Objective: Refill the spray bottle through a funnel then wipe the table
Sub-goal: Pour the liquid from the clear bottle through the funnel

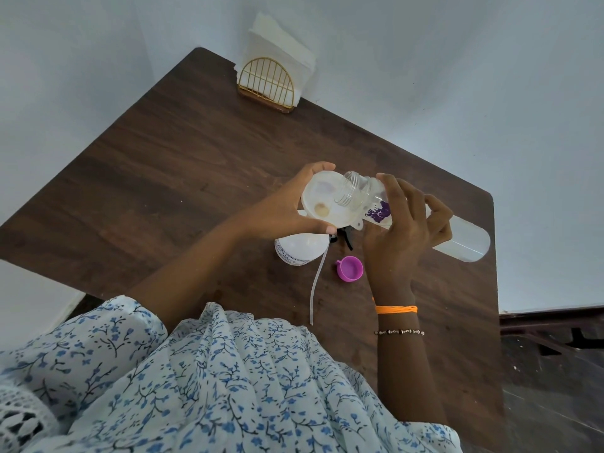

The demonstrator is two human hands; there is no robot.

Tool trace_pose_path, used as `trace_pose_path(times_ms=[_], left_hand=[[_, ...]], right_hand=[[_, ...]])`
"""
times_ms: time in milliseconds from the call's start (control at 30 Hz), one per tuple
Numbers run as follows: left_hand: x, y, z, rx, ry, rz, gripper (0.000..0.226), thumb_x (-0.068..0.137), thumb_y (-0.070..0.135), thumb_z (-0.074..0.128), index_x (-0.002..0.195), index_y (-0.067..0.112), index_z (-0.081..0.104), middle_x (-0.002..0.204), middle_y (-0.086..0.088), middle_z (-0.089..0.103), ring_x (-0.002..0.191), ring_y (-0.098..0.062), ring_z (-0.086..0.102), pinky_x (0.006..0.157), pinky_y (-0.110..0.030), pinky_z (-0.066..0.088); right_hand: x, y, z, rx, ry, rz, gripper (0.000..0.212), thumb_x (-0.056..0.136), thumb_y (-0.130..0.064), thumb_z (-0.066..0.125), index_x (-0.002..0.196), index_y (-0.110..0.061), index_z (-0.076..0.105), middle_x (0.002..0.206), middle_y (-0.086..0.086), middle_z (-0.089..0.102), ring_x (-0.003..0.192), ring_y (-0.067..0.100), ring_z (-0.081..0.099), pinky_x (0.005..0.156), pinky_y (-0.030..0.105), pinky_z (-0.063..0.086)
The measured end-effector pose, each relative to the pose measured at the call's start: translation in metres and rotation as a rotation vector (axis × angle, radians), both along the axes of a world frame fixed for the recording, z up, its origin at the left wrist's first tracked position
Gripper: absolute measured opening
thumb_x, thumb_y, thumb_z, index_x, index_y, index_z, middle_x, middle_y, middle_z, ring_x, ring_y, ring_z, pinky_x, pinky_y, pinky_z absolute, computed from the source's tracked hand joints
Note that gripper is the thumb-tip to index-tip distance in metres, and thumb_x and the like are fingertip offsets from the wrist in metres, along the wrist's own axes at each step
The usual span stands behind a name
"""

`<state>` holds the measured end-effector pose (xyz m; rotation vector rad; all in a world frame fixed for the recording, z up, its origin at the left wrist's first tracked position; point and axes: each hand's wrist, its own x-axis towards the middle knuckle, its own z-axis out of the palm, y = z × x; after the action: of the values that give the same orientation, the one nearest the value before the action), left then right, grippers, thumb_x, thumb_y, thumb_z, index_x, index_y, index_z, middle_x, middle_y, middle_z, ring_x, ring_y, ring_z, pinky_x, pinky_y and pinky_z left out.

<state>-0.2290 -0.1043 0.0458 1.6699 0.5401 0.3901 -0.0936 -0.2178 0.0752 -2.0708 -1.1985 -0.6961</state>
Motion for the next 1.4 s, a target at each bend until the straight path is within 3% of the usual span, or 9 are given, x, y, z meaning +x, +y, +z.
trace_pose_path(times_ms=[233, 433, 567, 1033, 1400], left_hand=[[0.0004, 0.0000, 0.0005, 0.001, -0.002, -0.002, 0.087, 0.069, 0.032, 0.080, 0.134, 0.044, 0.023, 0.122, 0.036, 0.036, 0.107, 0.026, 0.037, 0.077, 0.003, 0.038], [0.0006, 0.0008, -0.0010, 0.012, 0.002, 0.000, 0.087, 0.071, 0.029, 0.080, 0.136, 0.041, 0.023, 0.121, 0.037, 0.033, 0.106, 0.027, 0.036, 0.078, 0.004, 0.038], [0.0007, 0.0008, -0.0013, 0.008, 0.002, -0.004, 0.088, 0.071, 0.027, 0.080, 0.136, 0.041, 0.023, 0.122, 0.036, 0.033, 0.107, 0.026, 0.036, 0.079, 0.003, 0.038], [0.0009, 0.0004, -0.0012, 0.017, -0.004, -0.004, 0.086, 0.072, 0.026, 0.080, 0.135, 0.040, 0.023, 0.121, 0.035, 0.034, 0.104, 0.029, 0.036, 0.076, 0.004, 0.037], [0.0010, 0.0003, -0.0006, 0.005, -0.008, -0.006, 0.088, 0.069, 0.034, 0.079, 0.134, 0.043, 0.021, 0.121, 0.037, 0.033, 0.108, 0.027, 0.035, 0.077, 0.004, 0.038]], right_hand=[[-0.0012, -0.0002, 0.0014, 0.002, 0.031, 0.002, 0.049, 0.065, -0.002, 0.077, 0.109, -0.019, 0.067, 0.111, -0.002, 0.067, 0.108, 0.020, 0.037, 0.083, 0.038, 0.028], [-0.0024, -0.0004, 0.0035, -0.013, 0.012, 0.003, 0.050, 0.063, -0.001, 0.078, 0.108, -0.019, 0.068, 0.110, -0.001, 0.067, 0.107, 0.030, 0.049, 0.081, 0.042, 0.032], [-0.0025, -0.0005, 0.0034, -0.019, 0.033, 0.002, 0.051, 0.064, 0.001, 0.074, 0.110, -0.021, 0.067, 0.111, -0.002, 0.067, 0.109, 0.020, 0.036, 0.082, 0.039, 0.029], [-0.0031, 0.0011, 0.0047, -0.019, -0.009, -0.005, 0.047, 0.065, -0.001, 0.076, 0.107, -0.020, 0.068, 0.109, -0.002, 0.068, 0.104, 0.031, 0.052, 0.078, 0.044, 0.034], [-0.0013, 0.0014, 0.0023, 0.010, 0.010, 0.010, 0.050, 0.064, 0.001, 0.076, 0.108, -0.021, 0.068, 0.109, -0.004, 0.067, 0.107, 0.018, 0.036, 0.080, 0.043, 0.032]])
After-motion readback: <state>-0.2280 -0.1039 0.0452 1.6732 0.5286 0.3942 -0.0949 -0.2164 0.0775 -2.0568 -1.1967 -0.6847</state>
